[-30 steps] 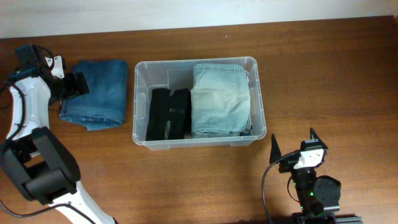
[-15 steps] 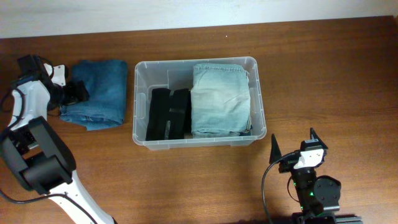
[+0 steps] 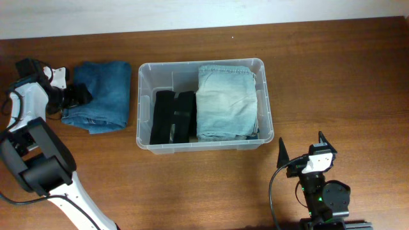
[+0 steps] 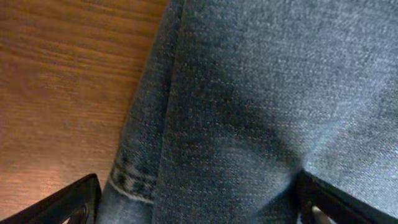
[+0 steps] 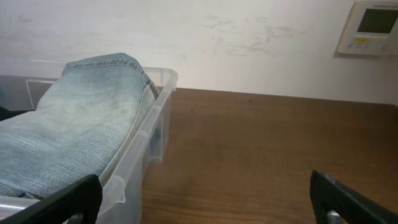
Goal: Pack container
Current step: 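Move the left gripper to the folded blue jeans and grasp them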
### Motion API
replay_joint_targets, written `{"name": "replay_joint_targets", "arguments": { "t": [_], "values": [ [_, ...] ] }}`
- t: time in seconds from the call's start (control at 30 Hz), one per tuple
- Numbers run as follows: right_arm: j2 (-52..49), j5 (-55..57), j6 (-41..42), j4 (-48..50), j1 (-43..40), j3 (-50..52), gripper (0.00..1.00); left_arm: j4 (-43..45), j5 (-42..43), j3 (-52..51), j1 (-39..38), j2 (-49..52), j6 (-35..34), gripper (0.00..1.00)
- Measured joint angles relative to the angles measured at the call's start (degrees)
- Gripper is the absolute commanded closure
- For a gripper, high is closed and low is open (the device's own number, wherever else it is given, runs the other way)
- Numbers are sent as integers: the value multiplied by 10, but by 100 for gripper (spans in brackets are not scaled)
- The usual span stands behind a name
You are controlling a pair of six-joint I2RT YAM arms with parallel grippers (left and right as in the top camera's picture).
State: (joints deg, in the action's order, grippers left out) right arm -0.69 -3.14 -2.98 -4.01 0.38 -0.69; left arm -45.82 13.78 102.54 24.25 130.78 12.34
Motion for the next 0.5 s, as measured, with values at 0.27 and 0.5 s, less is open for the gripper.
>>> {"name": "replay_joint_targets", "arguments": {
  "t": [0.27,0.5],
  "values": [
    [0,0,0,0,0,0,2,-94,67,5,4,10,-5,3],
    [0,0,0,0,0,0,1,-113,73,5,3,10,-3,2]
  ]
}}
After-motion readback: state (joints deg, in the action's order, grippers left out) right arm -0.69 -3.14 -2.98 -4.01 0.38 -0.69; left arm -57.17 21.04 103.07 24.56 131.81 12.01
